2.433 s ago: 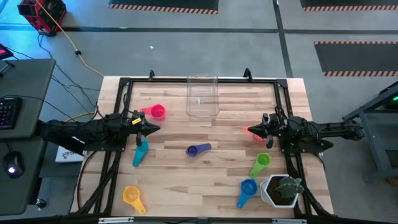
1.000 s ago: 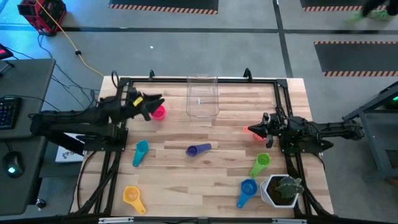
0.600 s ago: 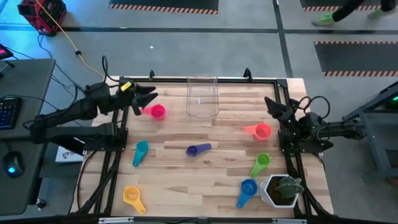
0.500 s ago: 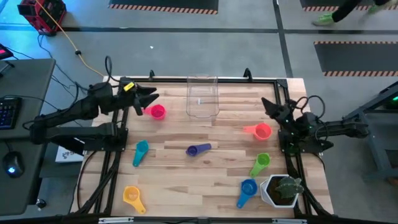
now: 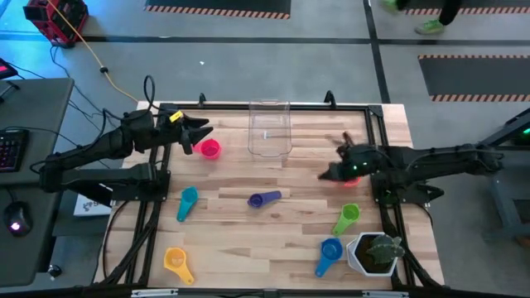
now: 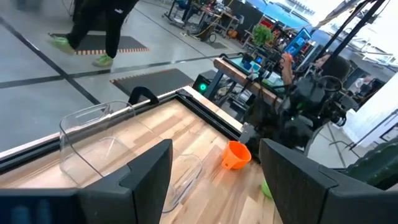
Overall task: Nest measuring cups in basket
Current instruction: Adjust the orange measuring cup
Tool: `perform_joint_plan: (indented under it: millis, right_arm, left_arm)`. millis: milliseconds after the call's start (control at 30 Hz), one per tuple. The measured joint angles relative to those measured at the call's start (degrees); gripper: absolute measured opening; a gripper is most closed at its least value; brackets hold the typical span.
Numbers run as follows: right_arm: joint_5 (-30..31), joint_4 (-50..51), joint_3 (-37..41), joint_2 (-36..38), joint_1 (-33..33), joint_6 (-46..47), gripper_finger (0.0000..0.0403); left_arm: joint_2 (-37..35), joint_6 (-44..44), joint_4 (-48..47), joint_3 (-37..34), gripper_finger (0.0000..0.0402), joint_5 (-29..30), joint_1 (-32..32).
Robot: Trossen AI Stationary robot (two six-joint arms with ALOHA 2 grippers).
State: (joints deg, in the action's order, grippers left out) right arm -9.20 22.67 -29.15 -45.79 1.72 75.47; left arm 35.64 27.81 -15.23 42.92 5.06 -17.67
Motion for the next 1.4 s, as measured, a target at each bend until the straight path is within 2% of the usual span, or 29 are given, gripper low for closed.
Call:
perform_joint_plan:
  millis: [100, 233, 300, 400, 433, 500, 600, 667, 800, 1000, 1133, 1400]
  right_arm:
    - [-2.8, 12.5, -4.2, -1.8, -1.4, 0.4, 0.0225]
    - [2.5, 28.4, -9.9, -1.8, -1.6, -0.5, 0.02]
    - [6.8, 35.6, -12.1, -1.7, -1.0, 0.2, 0.0162]
    - [11.8, 41.4, -12.0, -2.1, 0.4, 3.0, 0.0073]
    - [12.5, 40.7, -11.1, -2.2, 0.9, 3.0, 0.004]
    - [12.6, 38.3, -8.7, -2.8, 1.9, 3.2, 0.0014]
    - [13.2, 36.9, -5.5, -4.5, 3.9, 4.3, 0.0021]
    - [13.2, 35.3, -3.6, -6.1, 5.1, 4.4, 0.001]
    - [14.4, 31.1, -1.8, -9.3, 6.9, 4.0, 0.0006]
    - [17.7, 29.9, -0.9, -14.7, 9.7, 1.8, 0.0002]
    - [18.4, 24.6, -1.2, -18.5, 11.8, -4.9, 0.0001]
    - [15.9, 9.4, -1.2, -24.5, 14.9, -18.0, 0.0]
  left_arm:
    - [0.0, 0.0, 0.0, 0.0, 0.0232, 0.0, 0.0]
    - [0.0, -0.9, 0.0, 0.0, 0.0232, 0.2, 0.0]
    - [0.0, -1.0, 0.1, 0.0, 0.0232, 0.3, 0.0]
    - [0.2, -1.0, 0.1, 0.0, 0.0232, 0.6, 0.0]
    - [0.3, -1.0, 0.1, 0.0, 0.0232, 0.7, 0.0]
    - [0.5, -1.0, 0.1, 0.0, 0.0232, 0.8, 0.0]
    - [0.8, -1.1, 0.1, 0.0, 0.0232, 1.2, 0.0]
    - [1.0, -1.5, 0.1, 0.0, 0.0232, 1.7, 0.0]
    - [1.6, -1.5, 0.1, 0.0, 0.0232, 1.7, 0.0]
    - [2.1, -1.5, 0.1, 0.0, 0.0232, 1.7, 0.0]
    - [2.2, -1.5, 0.1, 0.0, 0.0232, 1.7, 0.0]
    - [2.3, -1.5, 0.1, 0.0, 0.0232, 1.7, 0.0]
